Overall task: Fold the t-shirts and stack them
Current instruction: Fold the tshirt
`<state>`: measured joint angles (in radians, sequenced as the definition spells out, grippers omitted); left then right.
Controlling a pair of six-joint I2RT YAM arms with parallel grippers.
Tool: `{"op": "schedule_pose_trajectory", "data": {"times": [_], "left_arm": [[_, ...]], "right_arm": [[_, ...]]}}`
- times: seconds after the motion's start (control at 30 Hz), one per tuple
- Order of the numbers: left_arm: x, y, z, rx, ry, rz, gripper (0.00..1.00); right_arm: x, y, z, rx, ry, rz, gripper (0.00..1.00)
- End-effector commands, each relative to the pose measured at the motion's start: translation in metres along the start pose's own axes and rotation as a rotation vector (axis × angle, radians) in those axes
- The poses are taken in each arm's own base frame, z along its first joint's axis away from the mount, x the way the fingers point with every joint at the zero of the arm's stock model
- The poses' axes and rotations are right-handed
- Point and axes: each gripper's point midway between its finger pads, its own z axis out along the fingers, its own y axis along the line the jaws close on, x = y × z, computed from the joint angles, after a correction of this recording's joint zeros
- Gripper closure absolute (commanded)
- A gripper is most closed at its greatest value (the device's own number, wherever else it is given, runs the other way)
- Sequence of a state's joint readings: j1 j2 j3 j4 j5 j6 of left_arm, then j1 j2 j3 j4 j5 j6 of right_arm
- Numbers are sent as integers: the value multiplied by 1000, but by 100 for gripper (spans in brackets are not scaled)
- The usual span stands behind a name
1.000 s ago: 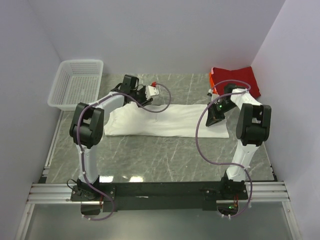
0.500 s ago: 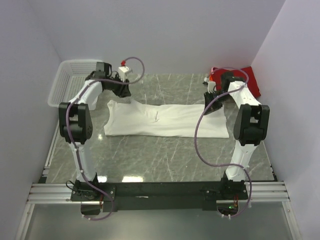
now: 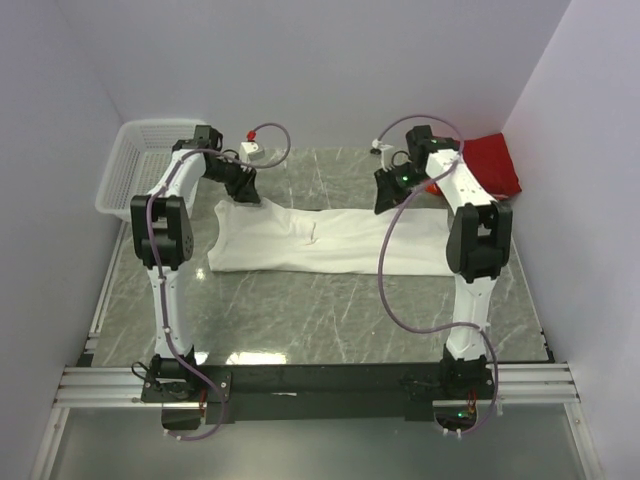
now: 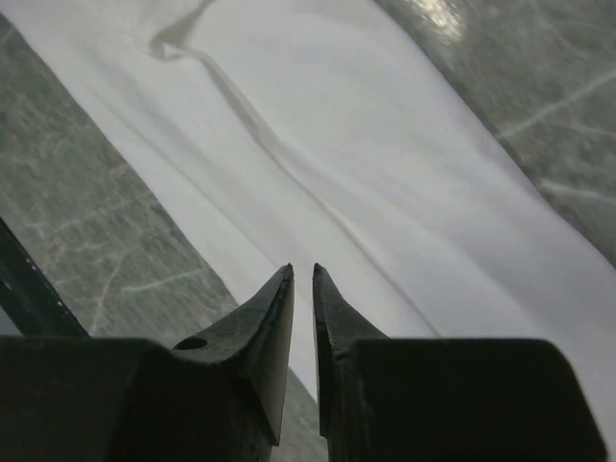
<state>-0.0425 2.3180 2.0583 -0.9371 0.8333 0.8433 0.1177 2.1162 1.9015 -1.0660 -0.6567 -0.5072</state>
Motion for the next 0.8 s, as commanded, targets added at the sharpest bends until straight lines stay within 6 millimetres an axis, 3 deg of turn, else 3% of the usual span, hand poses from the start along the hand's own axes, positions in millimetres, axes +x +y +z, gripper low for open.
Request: {"op": "schedule_pose_trajectory", "data": {"times": [0.0,0.27,0.4,0.53,0.63,0.77], "left_arm": [[-16,-6,6,35,-68,104,47],[-7,-2,29,36,-49,182,50],[-9,0,33,25,-57,191,57],[-6,1,31,4,-50,217,65],[-2,0,31,7,-44,222,60],[5,1,31,25,-23,243,60]], "right_arm": [[-40,33,8,-94,-98,-53,79],[-92,75,34,-258,-228,24,78],[-122,97,53,-323,-309,53,71],[-135,128,76,-388,-298,98,70],[-138,149,95,-448,-279,99,69],[-143,160,114,-478,-282,122,69]]}}
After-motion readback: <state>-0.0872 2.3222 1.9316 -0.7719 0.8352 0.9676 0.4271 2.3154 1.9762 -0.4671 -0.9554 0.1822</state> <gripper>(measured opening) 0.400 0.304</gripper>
